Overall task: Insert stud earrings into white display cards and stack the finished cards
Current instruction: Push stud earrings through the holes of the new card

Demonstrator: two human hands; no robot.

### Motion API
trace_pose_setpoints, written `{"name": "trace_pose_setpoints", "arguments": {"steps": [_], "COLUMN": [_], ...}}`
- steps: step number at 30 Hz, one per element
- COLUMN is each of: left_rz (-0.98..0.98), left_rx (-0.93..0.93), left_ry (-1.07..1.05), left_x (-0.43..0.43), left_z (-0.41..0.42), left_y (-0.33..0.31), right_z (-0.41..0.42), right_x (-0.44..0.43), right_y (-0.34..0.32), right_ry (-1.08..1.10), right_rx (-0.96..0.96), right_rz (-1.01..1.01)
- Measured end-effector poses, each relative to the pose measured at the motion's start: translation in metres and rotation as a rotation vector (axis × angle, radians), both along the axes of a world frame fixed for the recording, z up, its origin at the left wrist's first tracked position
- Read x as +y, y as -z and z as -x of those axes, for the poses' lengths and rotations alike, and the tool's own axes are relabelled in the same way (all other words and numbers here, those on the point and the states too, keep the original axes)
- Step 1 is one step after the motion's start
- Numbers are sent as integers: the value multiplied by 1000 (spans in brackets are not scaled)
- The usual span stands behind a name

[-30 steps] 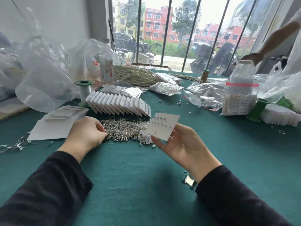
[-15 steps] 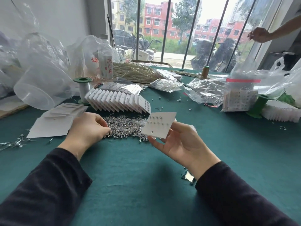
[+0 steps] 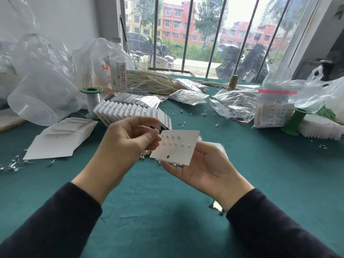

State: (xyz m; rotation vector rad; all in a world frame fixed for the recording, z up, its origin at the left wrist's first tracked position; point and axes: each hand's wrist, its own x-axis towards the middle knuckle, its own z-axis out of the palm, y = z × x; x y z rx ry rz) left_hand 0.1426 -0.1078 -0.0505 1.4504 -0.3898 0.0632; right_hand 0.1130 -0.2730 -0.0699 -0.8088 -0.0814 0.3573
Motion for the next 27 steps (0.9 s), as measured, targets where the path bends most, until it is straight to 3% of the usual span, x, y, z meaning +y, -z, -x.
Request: {"name": "trace_pose_setpoints", "arguments": {"steps": [3, 5, 10, 22, 27], "left_rz": [151, 138, -293, -326, -325], "left_rx": [-13, -86, -369, -385, -392], "left_ry": [42, 17, -201, -226, -192], "left_x": [-2, -4, -9, -17, -17], "left_z": [5, 9, 12, 15, 14], "left_y": [-5, -6, -2, 4, 4], "right_z": [1, 2, 3, 3, 6], "right_x": [2, 4, 7, 10, 14], "right_y": [2, 2, 2, -2, -2], "right_ry": [-62, -88, -114, -136, -9], "right_rx": [-22, -35, -54, -125, -130], "right_rz": [21, 33, 16, 71, 161]}}
